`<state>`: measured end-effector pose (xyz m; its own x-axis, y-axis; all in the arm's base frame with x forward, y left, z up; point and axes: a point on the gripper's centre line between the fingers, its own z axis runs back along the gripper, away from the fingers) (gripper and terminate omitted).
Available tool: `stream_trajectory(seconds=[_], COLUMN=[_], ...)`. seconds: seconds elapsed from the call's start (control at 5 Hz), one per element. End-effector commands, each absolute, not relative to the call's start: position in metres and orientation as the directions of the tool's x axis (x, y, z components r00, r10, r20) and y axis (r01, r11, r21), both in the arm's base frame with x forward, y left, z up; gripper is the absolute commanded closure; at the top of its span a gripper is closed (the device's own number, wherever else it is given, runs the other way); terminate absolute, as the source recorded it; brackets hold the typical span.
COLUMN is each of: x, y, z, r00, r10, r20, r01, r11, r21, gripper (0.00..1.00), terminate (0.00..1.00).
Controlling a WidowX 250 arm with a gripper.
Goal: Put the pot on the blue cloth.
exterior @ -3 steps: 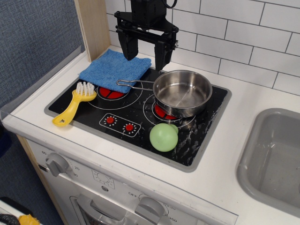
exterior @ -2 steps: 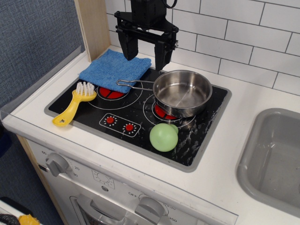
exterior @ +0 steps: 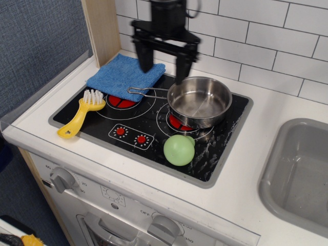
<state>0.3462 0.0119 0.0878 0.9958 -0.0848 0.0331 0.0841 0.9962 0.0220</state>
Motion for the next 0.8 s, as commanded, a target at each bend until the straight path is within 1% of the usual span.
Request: stream_trajectory(seconds=[0.0,0.2,0.4,0.6], x=[0.37,0.38,0.382,0.38], y=[-0.05,-0.067,-0.07,-0.07], z=[0.088,0.067,0.042,0.025], r00=[0.974,0.977,0.983,0.986], r10=[-0.202,-0.184,-0.151,-0.136], r20=[0.103,0.111,0.103,0.1], r01=[0.202,0.184,0.151,0.135], r11=[0.979,0.983,0.989,0.991], r21=[0.015,0.011,0.013,0.024], gripper=[0.0,0.0,0.0,0.0], terminate=[0.0,0.0,0.0,0.0])
